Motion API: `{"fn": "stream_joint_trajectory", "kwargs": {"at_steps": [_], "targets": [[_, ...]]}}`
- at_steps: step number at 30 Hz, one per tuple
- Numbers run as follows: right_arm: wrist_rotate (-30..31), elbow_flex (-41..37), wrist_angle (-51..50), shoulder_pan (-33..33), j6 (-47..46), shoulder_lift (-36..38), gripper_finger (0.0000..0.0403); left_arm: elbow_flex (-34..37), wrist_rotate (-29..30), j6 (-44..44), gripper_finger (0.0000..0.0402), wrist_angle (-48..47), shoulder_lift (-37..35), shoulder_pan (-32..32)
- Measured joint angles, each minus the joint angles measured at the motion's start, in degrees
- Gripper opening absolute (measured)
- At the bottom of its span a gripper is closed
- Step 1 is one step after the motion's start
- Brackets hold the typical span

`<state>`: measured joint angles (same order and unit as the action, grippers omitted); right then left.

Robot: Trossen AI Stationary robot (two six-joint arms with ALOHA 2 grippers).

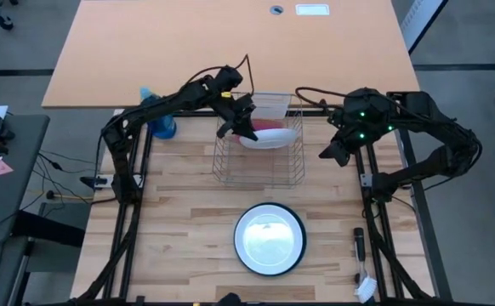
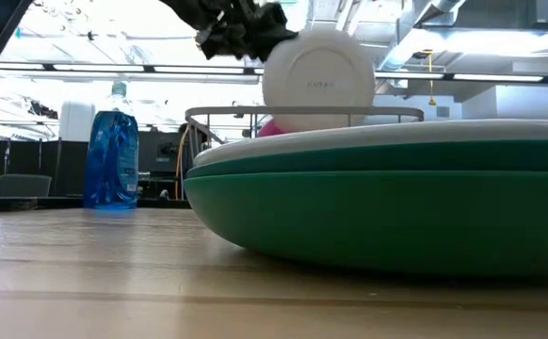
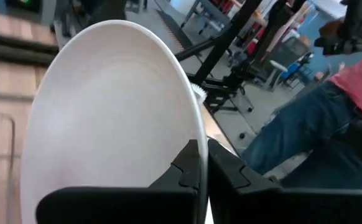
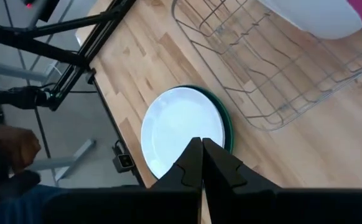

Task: Sort dishes
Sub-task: Put the white plate in the dish rack

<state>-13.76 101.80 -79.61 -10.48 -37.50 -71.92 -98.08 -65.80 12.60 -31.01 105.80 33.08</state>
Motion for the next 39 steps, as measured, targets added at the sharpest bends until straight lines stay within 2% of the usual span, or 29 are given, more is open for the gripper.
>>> {"fn": "stream_joint_trajectory", "kwargs": {"at_steps": [6, 19, 39], "targets": [[0.04, 0.00, -0.07, -0.02, 0.02, 0.00, 0.0010, 0.09, -2.87, 0.18, 0.0000, -2.66, 2.80, 2.08], [0.11, 0.00, -0.23, -0.23, 3.08, 0.00, 0.0010, -0.03, -2.79, 7.79, 0.0000, -4.60, 3.74, 2.59], [0.39, 0.00, -0.57, -0.92, 3.48, 0.00, 0.0010, -0.07, -3.41, 11.98, 0.0000, -9.56, 7.95, 3.78]]}}
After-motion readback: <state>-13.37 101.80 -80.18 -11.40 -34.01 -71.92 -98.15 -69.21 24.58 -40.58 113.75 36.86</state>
